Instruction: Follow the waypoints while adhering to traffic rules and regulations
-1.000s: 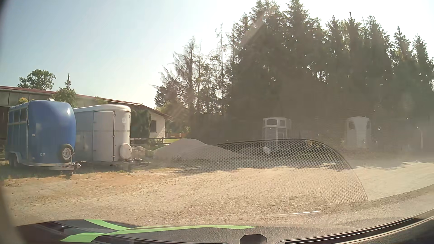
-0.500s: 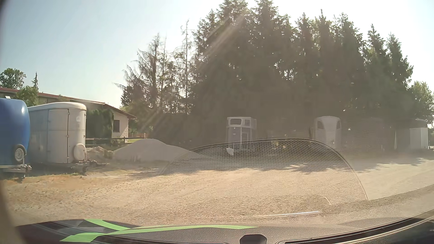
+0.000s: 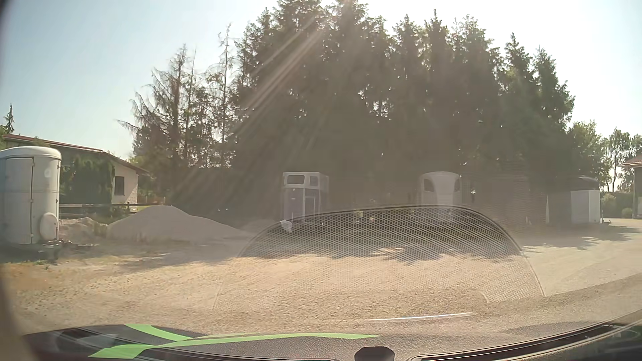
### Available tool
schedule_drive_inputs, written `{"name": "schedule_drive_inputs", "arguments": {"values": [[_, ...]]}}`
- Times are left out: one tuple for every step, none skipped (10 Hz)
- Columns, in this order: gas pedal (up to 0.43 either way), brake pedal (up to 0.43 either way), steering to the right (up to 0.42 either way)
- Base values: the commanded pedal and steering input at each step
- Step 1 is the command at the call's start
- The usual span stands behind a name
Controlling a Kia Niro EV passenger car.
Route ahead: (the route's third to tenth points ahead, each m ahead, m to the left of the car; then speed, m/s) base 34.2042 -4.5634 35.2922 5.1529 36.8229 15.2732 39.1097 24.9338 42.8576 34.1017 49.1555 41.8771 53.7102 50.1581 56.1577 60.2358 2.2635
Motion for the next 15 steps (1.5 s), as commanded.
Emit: {"name": "schedule_drive_inputs", "arguments": {"values": [[0.098, 0.0, 0.436], [0.098, 0.0, 0.437], [0.098, 0.0, 0.437], [0.11, 0.0, 0.437], [0.118, 0.0, 0.44], [0.118, 0.0, 0.445], [0.118, 0.0, 0.448], [0.118, 0.0, 0.45], [0.11, 0.0, 0.45], [0.098, 0.0, 0.45], [0.079, 0.0, 0.449], [0.067, 0.0, 0.447], [0.067, 0.0, 0.445], [0.067, 0.0, 0.442], [0.059, 0.0, 0.439]]}}
